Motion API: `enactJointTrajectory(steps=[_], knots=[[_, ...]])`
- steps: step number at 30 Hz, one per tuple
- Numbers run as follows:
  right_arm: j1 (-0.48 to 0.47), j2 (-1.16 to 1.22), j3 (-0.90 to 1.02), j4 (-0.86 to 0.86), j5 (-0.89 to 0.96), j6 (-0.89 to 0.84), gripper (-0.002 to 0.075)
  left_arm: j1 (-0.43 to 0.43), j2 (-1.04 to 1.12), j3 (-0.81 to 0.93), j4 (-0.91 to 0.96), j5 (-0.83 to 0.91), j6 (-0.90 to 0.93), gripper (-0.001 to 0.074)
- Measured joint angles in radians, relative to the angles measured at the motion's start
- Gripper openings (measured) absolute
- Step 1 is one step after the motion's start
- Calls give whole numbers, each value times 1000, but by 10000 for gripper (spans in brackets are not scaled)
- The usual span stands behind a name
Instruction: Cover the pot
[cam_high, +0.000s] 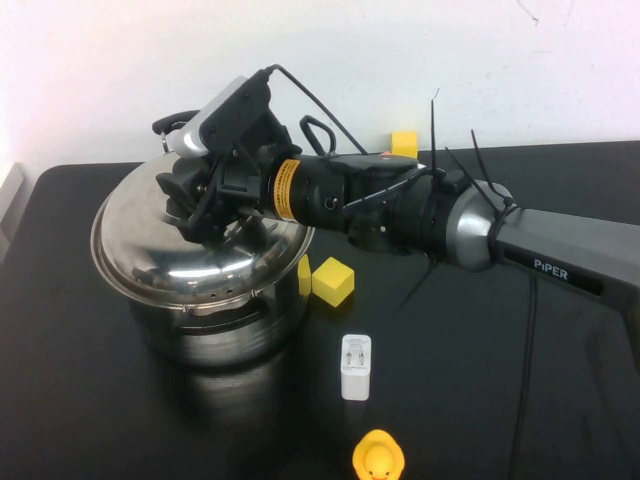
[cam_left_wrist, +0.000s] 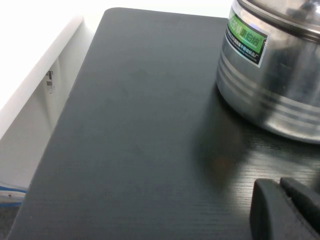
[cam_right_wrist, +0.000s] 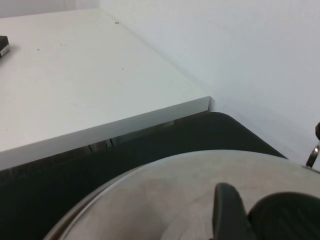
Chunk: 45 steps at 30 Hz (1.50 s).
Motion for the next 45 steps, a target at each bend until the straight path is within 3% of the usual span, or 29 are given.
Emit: enactJointTrajectory(steps=[2, 6, 9, 12, 20, 22, 36, 45], knots=[[0, 0, 2, 21, -3, -13, 371, 0, 0, 0, 0, 0, 0, -2], [0, -27, 17, 30, 11, -24, 529, 0, 0, 0, 0, 0, 0, -2], [2, -106, 59, 41, 31, -38, 535, 0, 0, 0, 0, 0, 0, -2], [2, -250, 142, 76, 78, -115, 463, 0, 0, 0, 0, 0, 0, -2], [2, -690, 519, 203, 162, -360, 79, 0, 0, 0, 0, 0, 0, -2], [2, -790, 599, 193, 169, -378, 36, 0, 0, 0, 0, 0, 0, -2], [2, -1518, 1136, 138, 292, -377, -1, 0, 0, 0, 0, 0, 0, -2], [2, -1760, 1347, 138, 358, -349, -1, 0, 0, 0, 0, 0, 0, -2]])
